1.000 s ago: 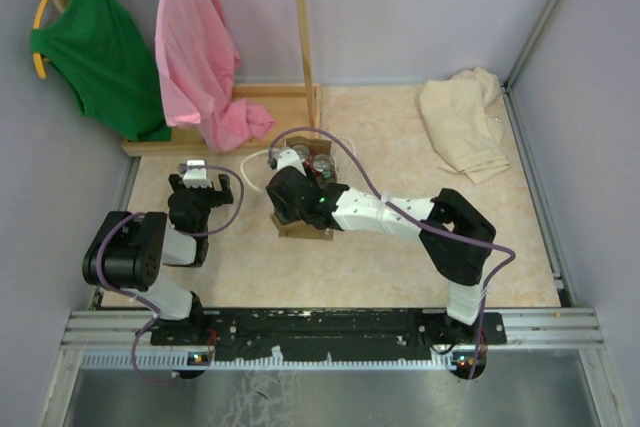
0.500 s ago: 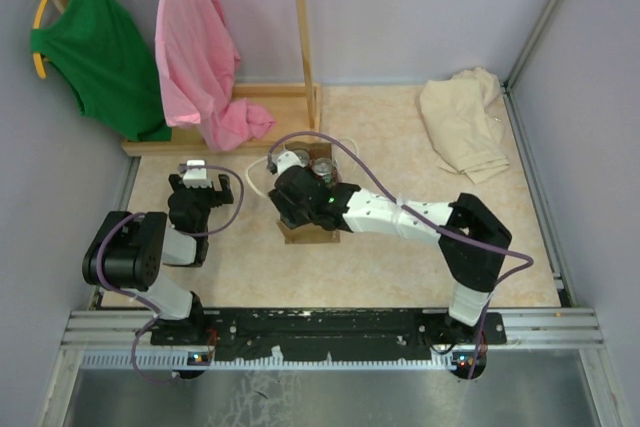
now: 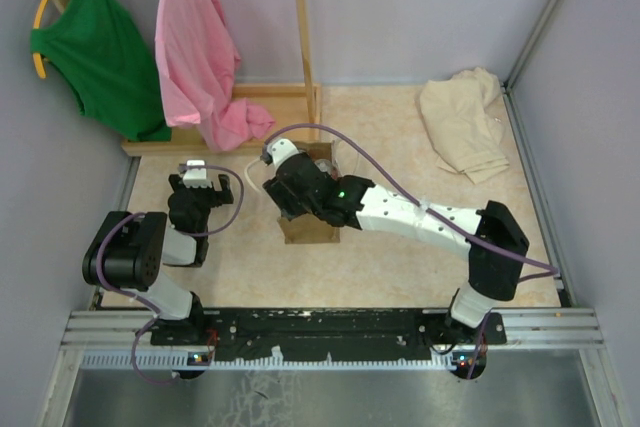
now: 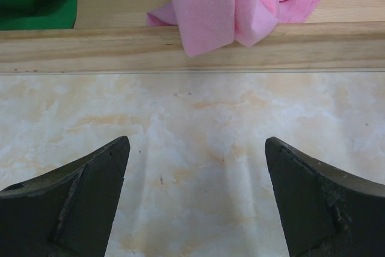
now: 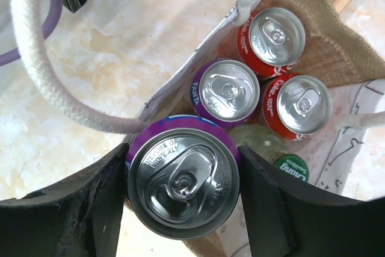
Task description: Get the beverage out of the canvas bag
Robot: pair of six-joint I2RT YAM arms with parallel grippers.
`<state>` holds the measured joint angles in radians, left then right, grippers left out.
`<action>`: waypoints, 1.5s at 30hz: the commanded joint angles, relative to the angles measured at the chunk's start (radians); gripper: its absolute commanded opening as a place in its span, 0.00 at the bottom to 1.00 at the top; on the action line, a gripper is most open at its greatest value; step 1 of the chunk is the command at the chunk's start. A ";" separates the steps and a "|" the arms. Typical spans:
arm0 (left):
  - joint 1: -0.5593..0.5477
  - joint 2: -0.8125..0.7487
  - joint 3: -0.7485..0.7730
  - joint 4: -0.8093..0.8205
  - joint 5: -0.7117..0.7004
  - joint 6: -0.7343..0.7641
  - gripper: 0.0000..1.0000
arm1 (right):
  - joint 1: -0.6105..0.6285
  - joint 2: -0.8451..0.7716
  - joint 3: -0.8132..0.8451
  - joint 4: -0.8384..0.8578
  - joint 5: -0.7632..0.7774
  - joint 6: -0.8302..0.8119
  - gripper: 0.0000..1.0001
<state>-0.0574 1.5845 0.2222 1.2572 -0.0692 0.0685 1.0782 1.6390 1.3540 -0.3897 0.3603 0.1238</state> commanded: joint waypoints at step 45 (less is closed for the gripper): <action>-0.006 0.011 0.019 0.028 -0.006 0.003 1.00 | -0.756 -0.222 -0.164 0.184 -0.041 0.003 0.00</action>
<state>-0.0574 1.5845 0.2222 1.2572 -0.0696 0.0685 0.3202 1.4040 1.1763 -0.3447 0.3904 0.0895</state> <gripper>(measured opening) 0.998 0.644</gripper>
